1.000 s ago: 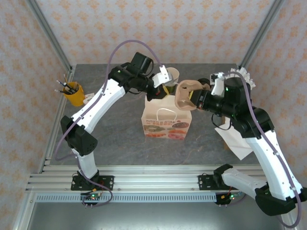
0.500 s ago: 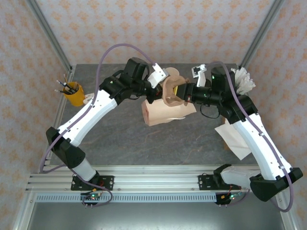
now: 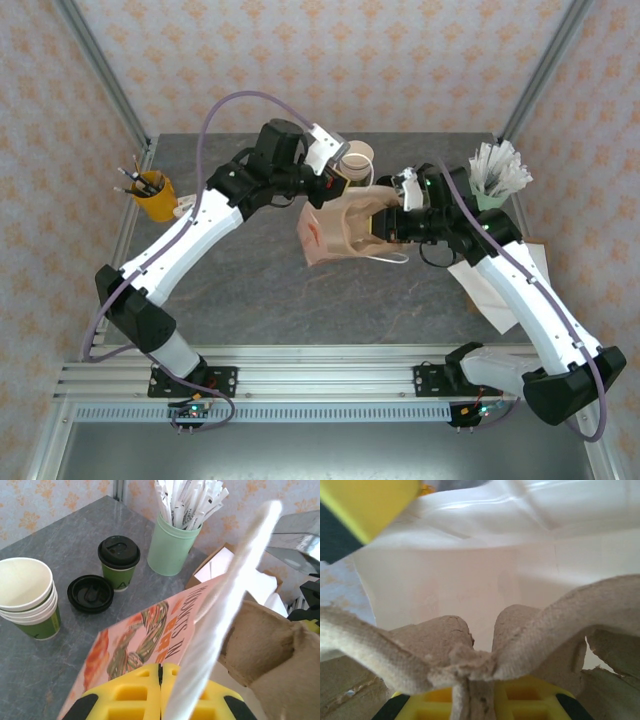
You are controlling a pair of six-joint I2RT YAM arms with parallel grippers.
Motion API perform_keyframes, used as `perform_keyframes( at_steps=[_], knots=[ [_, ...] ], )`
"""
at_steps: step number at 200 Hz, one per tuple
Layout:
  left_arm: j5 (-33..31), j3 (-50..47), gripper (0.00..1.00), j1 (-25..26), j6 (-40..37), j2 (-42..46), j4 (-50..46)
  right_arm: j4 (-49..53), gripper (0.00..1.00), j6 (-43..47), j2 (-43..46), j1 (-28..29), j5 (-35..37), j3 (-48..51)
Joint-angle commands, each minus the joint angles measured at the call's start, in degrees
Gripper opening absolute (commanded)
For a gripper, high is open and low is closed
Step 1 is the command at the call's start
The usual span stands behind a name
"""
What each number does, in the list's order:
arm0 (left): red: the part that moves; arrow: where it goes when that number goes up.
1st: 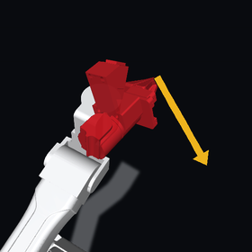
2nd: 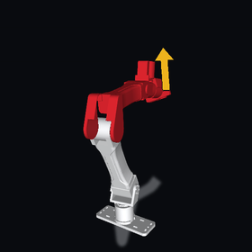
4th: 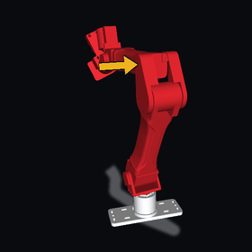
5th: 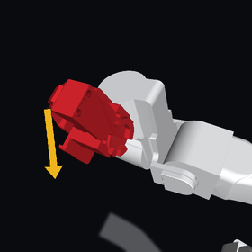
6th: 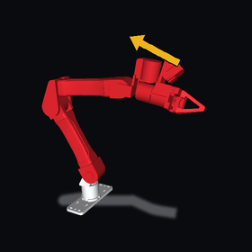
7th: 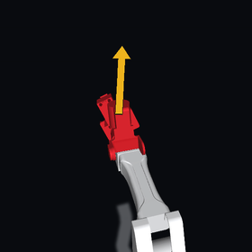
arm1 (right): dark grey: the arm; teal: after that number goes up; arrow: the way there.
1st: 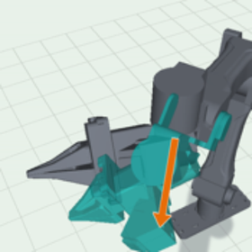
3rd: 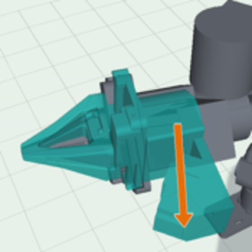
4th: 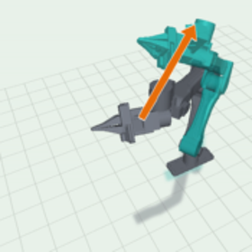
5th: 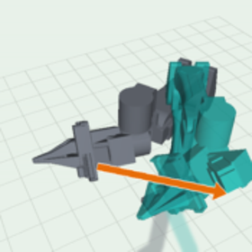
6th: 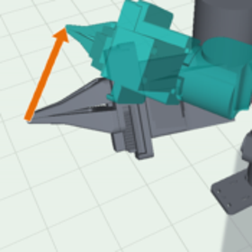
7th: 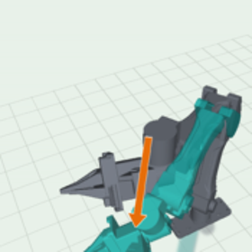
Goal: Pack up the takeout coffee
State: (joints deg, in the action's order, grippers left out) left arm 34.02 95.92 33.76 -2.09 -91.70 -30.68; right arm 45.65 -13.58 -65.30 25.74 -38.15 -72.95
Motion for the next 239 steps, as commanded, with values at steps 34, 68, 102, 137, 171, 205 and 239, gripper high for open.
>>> perform_keyframes(
  at_steps=[34, 68, 102, 137, 171, 205, 239],
  knots=[
    [1.8, -5.3, 0.0, 3.5, 9.1, 1.7, 12.2, 2.8, 0.0, 0.0, -0.3, 3.9, 22.3, -2.1],
    [2.5, -4.2, 0.0, 3.6, 12.8, 0.6, 14.5, 3.9, 0.0, 6.8, -2.2, 5.3, 23.5, -1.4],
    [5.0, -2.6, 0.0, 3.6, 16.7, -1.7, 14.8, -0.5, 0.0, 13.3, -2.2, 5.3, 21.9, 2.9],
    [3.3, -2.4, 0.0, 3.6, 24.9, -3.6, 16.3, -6.7, 0.0, 14.7, -2.1, 5.5, 22.6, 6.4],
    [-1.9, -1.0, 0.0, 3.1, 31.8, -4.8, 14.0, -8.9, 0.0, 22.4, -2.1, 5.5, 21.2, 8.8],
    [-1.0, 0.2, 0.0, 2.2, 40.1, -6.9, 14.8, -11.1, 0.0, 25.2, -3.8, 5.4, 19.3, 11.2],
    [-0.8, 0.1, 0.0, 2.2, 39.8, -7.0, 14.6, -10.8, 0.0, 18.5, -6.5, 5.2, 19.7, 8.6]
  ],
)
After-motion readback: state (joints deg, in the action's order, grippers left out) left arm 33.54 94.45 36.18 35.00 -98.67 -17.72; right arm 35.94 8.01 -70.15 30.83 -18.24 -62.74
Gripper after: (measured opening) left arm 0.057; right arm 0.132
